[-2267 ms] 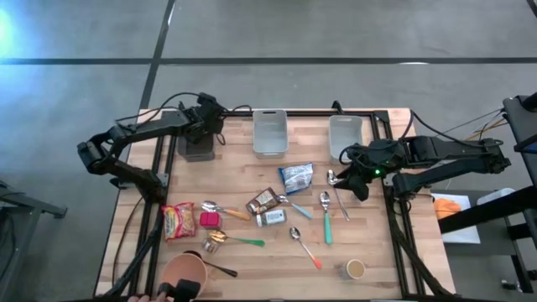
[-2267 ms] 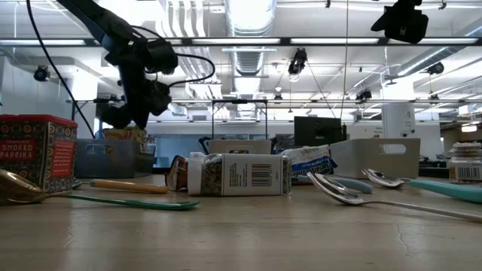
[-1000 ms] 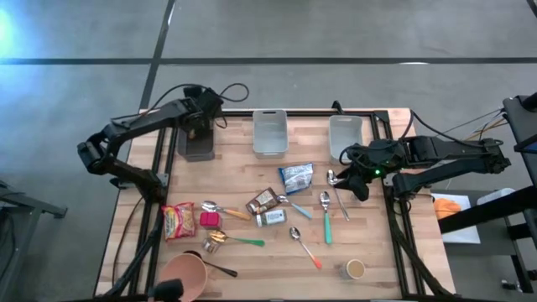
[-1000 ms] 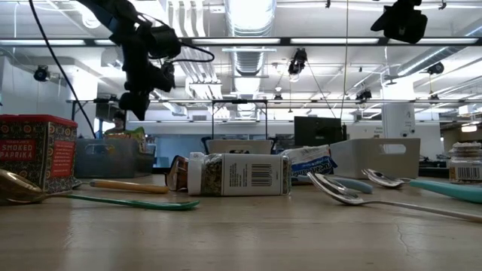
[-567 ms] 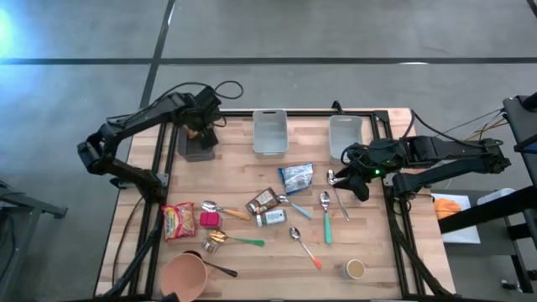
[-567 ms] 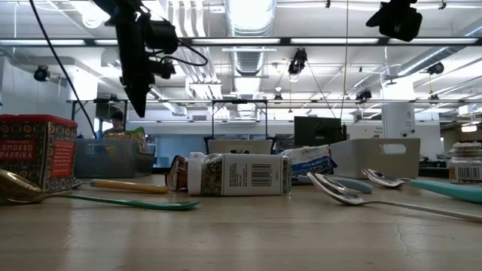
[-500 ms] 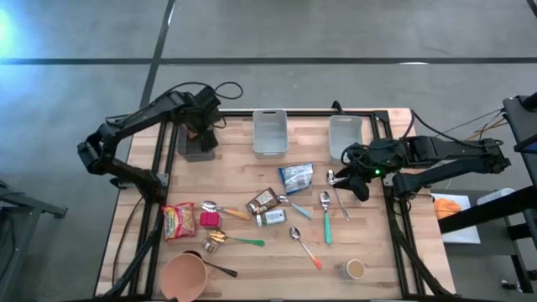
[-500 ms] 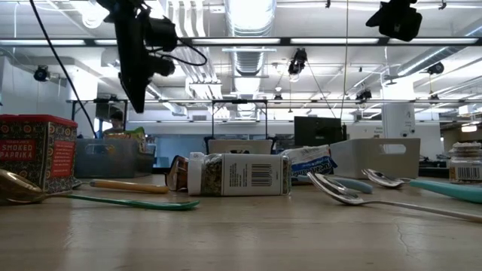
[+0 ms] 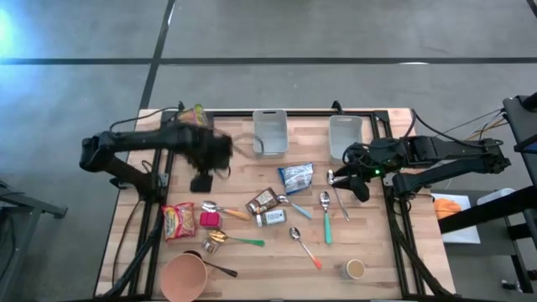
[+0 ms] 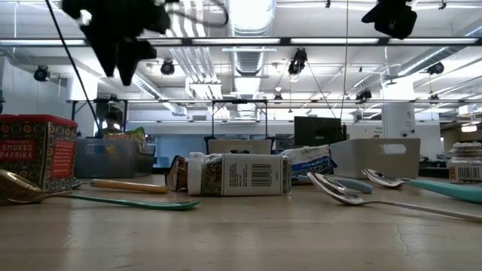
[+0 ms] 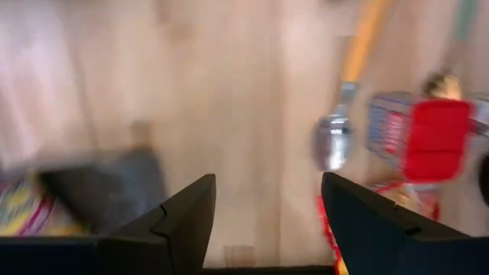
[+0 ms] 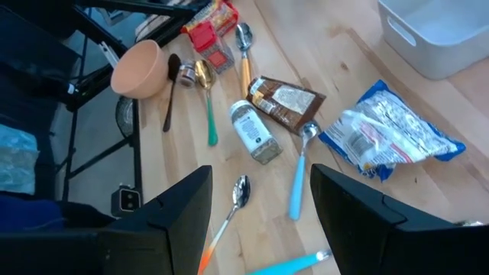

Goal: Pick & Place Food Item
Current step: Put the red seasoning can into the left gray bin

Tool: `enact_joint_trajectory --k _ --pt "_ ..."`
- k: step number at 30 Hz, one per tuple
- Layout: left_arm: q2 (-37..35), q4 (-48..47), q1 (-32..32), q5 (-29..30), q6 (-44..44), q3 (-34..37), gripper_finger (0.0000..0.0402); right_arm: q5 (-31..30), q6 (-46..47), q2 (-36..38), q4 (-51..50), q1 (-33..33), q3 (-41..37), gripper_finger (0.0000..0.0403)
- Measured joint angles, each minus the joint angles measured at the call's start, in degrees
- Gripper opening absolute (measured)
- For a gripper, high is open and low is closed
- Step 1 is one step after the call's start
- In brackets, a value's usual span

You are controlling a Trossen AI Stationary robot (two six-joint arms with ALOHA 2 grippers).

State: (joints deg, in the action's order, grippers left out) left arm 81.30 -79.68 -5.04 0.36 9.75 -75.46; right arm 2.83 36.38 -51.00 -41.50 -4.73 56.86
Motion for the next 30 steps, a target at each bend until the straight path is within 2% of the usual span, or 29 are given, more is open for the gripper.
enact_joint_trajectory --k 5,11,16,24,30 --pt "0.0 3.2 13.1 0.1 -8.5 0.0 0.0242 0.0 -0.4 0.0 0.7 0.0 0.0 0.0219" --pt "0.0 5.3 21.2 1.3 -23.1 0.3 0.0242 0.0 -0.4 0.0 1.1 0.0 0.0 0.0219" --pt "0.0 6.5 24.9 1.6 -30.9 2.6 0.0242 0.0 -0.4 0.0 3.4 0.0 0.0 0.0219" --pt "0.1 13.9 28.0 1.5 -33.7 9.6 0.0243 0.1 -0.1 0.0 4.2 0.0 0.0 0.0219" --pt "0.1 17.2 28.0 1.3 -33.2 12.9 0.0283 0.1 0.1 0.0 4.2 0.0 0.0 0.0219"
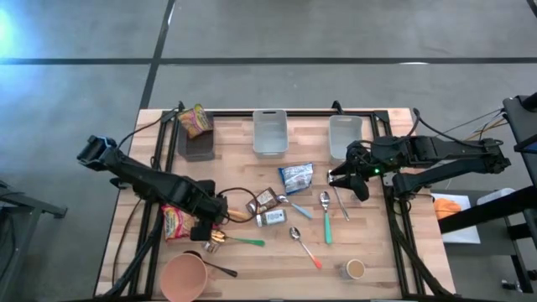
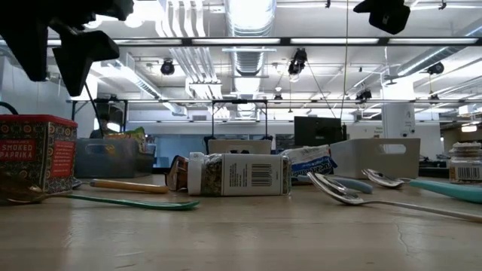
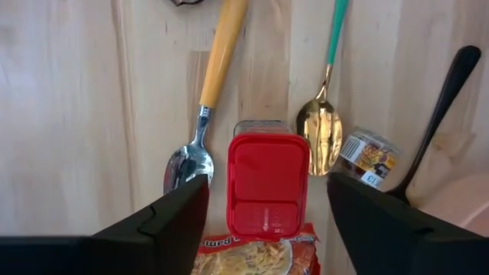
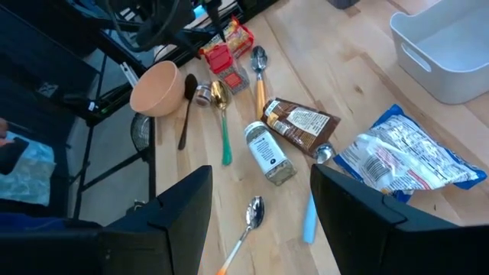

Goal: Pick & Place Food Item
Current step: Put the red seasoning can into the left gray bin

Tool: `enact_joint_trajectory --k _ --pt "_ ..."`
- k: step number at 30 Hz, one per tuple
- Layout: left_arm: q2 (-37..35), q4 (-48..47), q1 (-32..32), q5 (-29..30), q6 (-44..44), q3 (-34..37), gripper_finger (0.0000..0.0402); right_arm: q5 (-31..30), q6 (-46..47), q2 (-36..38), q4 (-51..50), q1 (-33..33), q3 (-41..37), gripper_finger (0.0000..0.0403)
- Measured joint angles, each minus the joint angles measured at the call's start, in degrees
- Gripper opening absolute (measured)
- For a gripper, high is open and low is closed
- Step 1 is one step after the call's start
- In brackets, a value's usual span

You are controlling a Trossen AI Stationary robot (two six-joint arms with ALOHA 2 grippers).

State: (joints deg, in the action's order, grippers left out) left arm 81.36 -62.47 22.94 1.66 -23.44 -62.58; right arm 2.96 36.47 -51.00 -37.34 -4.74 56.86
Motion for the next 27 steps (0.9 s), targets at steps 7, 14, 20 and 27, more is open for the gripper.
enact_joint_trajectory --k 7,14,20,27 --pt "0.0 0.1 0.0 -0.7 2.5 1.1 0.0347 0.0 0.4 0.0 0.0 0.0 0.0 0.0219" --pt "0.0 0.8 0.3 -0.9 3.8 1.2 0.0361 0.0 0.4 0.0 0.0 0.0 0.0 0.0219" --pt "1.1 2.1 0.4 -1.0 3.9 2.9 0.0361 0.0 0.4 0.0 0.0 0.0 0.0 0.0219" --pt "2.6 2.6 0.6 -1.7 4.0 3.9 0.0361 0.0 0.4 0.0 0.0 0.0 0.0 0.0219"
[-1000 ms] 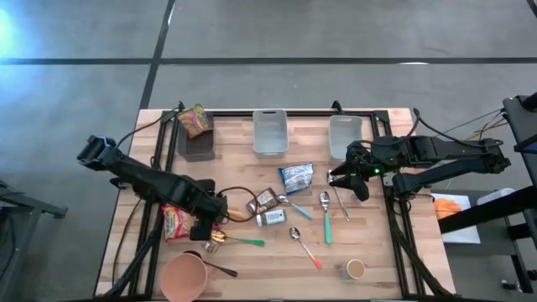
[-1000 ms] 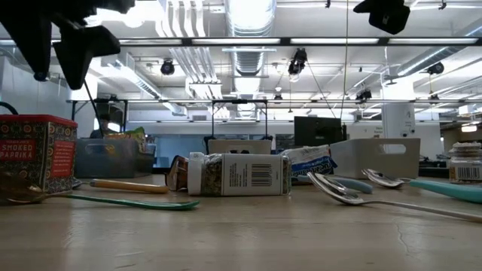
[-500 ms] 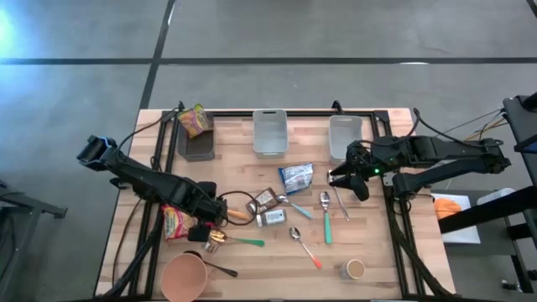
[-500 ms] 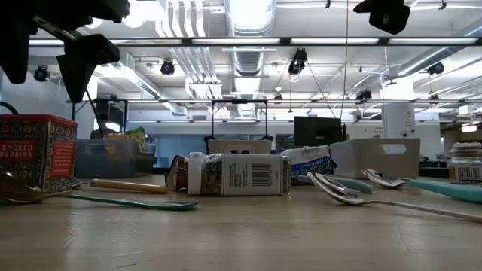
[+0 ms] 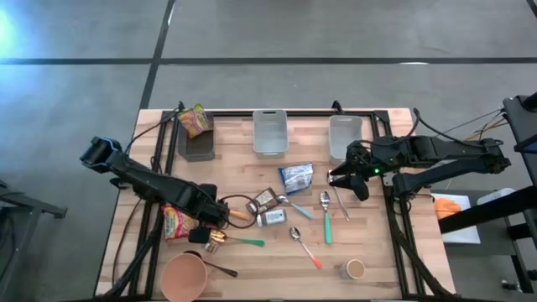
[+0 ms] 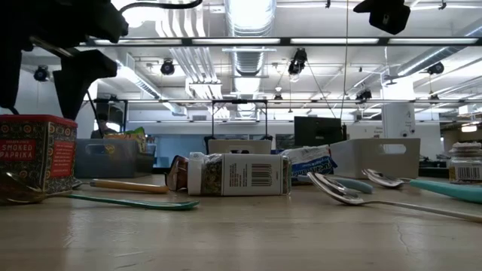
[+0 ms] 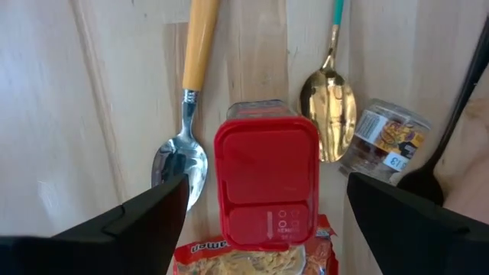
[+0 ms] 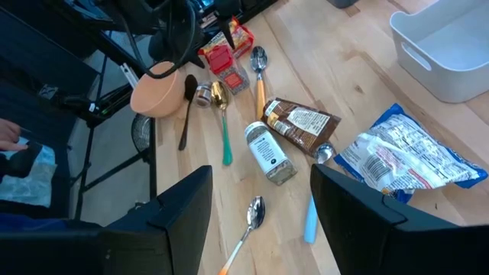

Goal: Pick & Place Food Item
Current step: Put the red seasoning can into the left gray bin

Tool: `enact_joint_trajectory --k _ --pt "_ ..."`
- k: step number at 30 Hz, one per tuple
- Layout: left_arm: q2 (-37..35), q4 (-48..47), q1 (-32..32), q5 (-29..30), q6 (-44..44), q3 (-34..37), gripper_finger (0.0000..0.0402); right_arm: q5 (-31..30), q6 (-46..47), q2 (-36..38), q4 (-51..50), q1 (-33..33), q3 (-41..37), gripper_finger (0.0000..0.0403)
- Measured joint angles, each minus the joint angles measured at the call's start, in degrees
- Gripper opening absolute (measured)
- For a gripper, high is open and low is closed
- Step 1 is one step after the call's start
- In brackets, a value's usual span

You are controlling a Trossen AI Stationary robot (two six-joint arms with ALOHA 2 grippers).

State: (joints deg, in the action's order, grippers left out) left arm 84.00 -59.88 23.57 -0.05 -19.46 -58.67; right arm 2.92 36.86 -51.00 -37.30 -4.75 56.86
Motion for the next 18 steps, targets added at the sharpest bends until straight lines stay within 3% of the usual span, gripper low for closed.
enact_joint_trajectory --k 11,18 --pt "0.7 3.7 0.0 -0.5 0.2 3.8 0.0357 0.0 0.0 0.0 0.0 0.0 0.0 0.0219" --pt "0.6 5.2 0.0 -0.5 0.1 5.4 0.0293 0.0 0.0 0.0 -0.1 0.0 0.0 0.0219"
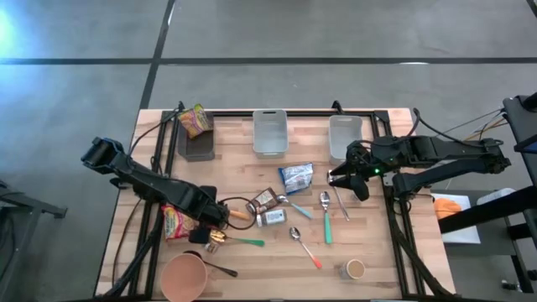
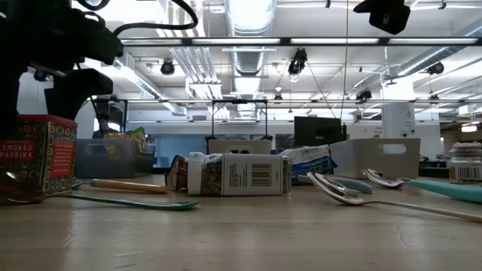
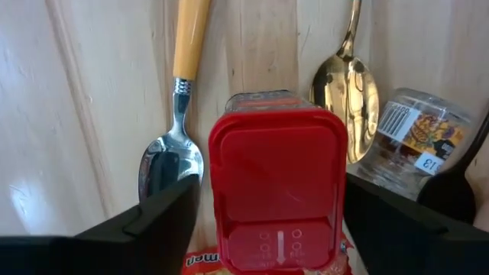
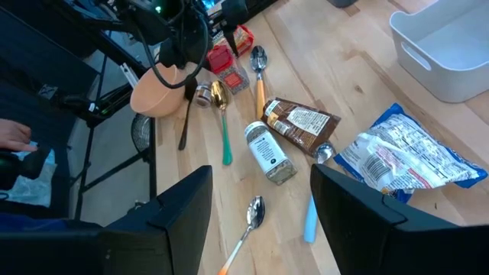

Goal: Pick & Place Food Item
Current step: Put the red seasoning can into the left gray bin

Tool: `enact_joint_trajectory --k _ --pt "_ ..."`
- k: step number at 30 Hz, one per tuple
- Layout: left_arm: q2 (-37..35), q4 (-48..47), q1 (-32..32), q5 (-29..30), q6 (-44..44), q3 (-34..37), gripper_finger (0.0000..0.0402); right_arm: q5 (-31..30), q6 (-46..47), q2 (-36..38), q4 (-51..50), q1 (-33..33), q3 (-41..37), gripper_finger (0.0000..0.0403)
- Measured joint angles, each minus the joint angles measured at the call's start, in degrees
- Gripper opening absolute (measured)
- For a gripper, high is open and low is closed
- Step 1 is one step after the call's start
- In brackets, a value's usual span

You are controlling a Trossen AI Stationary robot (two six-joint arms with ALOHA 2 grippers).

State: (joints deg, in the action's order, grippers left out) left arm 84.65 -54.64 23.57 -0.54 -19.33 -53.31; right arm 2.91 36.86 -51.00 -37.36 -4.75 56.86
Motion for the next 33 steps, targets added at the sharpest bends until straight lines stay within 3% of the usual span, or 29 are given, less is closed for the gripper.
enact_joint_trajectory --k 7,23,33 --pt "-0.1 3.5 0.0 -0.2 0.0 0.8 0.0209 0.0 0.0 0.0 0.0 0.0 0.0 0.0219" --pt "-0.2 3.0 0.0 0.5 -1.9 0.6 0.021 0.0 0.0 0.0 0.0 0.0 0.0 0.0219" --pt "-0.1 -4.0 -0.2 0.8 -1.6 -4.9 0.021 0.0 -0.4 0.0 0.0 0.0 0.0 0.0219"
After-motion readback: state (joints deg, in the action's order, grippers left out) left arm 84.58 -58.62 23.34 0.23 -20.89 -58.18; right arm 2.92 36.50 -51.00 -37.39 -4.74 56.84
